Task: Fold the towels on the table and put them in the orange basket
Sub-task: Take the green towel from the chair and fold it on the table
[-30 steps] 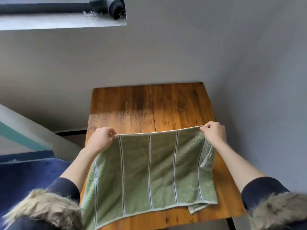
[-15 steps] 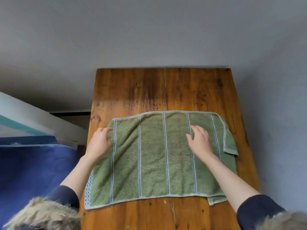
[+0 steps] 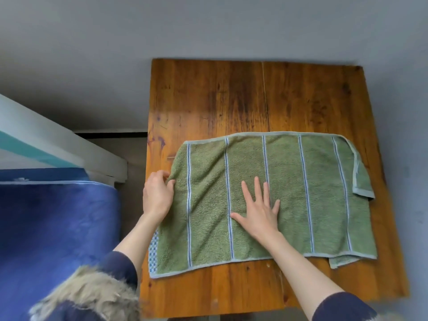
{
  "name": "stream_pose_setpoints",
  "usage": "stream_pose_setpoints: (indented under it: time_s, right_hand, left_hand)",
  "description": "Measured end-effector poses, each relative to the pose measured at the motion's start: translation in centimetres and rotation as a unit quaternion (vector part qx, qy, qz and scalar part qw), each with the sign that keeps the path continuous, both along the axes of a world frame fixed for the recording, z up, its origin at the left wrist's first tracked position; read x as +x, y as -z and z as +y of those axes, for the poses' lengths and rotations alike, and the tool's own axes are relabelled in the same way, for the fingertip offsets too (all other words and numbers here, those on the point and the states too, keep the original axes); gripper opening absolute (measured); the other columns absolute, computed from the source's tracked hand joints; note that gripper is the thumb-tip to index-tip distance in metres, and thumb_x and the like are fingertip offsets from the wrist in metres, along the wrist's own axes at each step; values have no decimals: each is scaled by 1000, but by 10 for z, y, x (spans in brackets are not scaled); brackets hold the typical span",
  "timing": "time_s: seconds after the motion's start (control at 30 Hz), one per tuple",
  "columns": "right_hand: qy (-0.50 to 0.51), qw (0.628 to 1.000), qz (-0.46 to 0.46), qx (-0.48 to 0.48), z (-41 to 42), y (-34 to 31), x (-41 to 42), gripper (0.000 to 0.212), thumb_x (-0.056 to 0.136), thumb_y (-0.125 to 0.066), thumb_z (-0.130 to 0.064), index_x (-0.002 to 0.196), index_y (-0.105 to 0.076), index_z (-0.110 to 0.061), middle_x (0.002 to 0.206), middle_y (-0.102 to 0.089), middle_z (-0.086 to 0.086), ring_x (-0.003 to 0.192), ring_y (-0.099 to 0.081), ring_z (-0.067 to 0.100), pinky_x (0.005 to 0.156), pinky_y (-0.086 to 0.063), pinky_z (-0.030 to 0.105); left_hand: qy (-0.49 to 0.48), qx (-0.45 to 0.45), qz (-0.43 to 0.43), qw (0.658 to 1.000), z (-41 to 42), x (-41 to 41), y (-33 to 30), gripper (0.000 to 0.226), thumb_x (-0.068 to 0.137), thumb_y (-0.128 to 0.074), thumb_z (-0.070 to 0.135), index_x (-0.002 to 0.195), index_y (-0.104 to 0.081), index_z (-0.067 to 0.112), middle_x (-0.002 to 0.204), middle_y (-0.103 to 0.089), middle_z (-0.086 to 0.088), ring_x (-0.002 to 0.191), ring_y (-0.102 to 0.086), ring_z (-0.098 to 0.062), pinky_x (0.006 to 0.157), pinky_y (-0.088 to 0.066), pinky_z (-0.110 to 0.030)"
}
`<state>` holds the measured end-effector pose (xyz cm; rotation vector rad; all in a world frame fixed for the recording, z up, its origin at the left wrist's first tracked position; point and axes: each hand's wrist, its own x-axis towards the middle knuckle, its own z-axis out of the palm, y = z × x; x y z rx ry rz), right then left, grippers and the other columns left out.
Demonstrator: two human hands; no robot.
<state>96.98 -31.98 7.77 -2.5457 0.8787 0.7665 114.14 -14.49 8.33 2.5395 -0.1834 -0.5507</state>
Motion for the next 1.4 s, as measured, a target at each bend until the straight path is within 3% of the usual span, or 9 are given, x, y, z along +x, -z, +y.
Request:
stream_pose_setpoints:
  time_s: [0.13,0.23,0.33,0.53,0.67,0.87,1.03,1.23,1.4]
  right_hand:
    - [8,1000,18,5,4,-3,1,94,83,-53,-60,147,12,-36,151,32,-2,140,26,25,110,-2,62]
    - [12,999,29,7,6,-6,4,94,84,-52,-59,146,14,-35,147,36,-3,140,27,26,110,-2,63]
    - [14,999,42,11,6,-7,6,95,85,-52,-58,146,16,-35,141,41,-5,140,27,26,110,-3,63]
    - [17,998,52,14,7,-4,7,96,84,-52,-58,144,20,-36,141,43,-4,139,29,25,110,-2,63]
    - [24,998,50,12,7,-3,7,97,84,-54,-57,144,19,-36,141,42,-4,138,29,25,110,-2,62]
    - [27,998,60,15,8,-4,9,98,84,-55,-57,144,19,-36,140,42,-3,139,28,26,110,-4,62]
    - [28,997,65,19,8,-5,9,97,85,-54,-57,144,21,-36,141,43,-4,138,30,25,110,-3,62]
    - [20,998,64,12,8,-4,9,97,85,-52,-58,144,21,-35,141,43,-2,138,29,26,110,-4,62]
    - [12,999,52,-1,8,-2,6,96,84,-50,-61,144,21,-35,141,42,-3,139,29,26,110,-4,62]
  left_hand:
    - [10,-12,-76,997,5,4,-10,16,87,-56,7,101,-60,4,104,-56,-14,92,-56,-34,77,-46,-42]
    - [157,-27,-180,971,5,-1,-15,14,79,-64,0,93,-63,2,90,-56,-16,80,-56,-36,64,-46,-43]
    - [305,21,-157,939,4,-6,-8,20,85,-65,19,103,-68,10,93,-57,-10,85,-53,-30,67,-40,-38]
    - [124,-88,-92,984,-1,20,-2,23,95,-50,22,113,-54,9,105,-50,-7,87,-55,-24,70,-41,-33]
    - [225,-17,-35,973,-22,56,0,52,92,-55,30,140,-36,27,112,-39,-7,99,-42,-21,78,-43,-36]
    - [310,-2,-39,950,-37,73,0,24,86,-64,32,105,-60,20,113,-44,-6,106,-37,-25,90,-39,-39]
    - [229,-112,6,967,-31,91,-19,13,86,-63,30,83,-54,22,84,-58,12,85,-51,-11,68,-38,-24]
    - [154,15,-179,972,-25,100,-19,34,89,-58,16,122,-53,10,113,-54,-16,107,-47,-33,90,-38,-45]
    - [222,30,-195,955,-26,38,0,45,90,-55,22,133,-47,11,138,-41,-23,128,-37,-38,103,-28,-53]
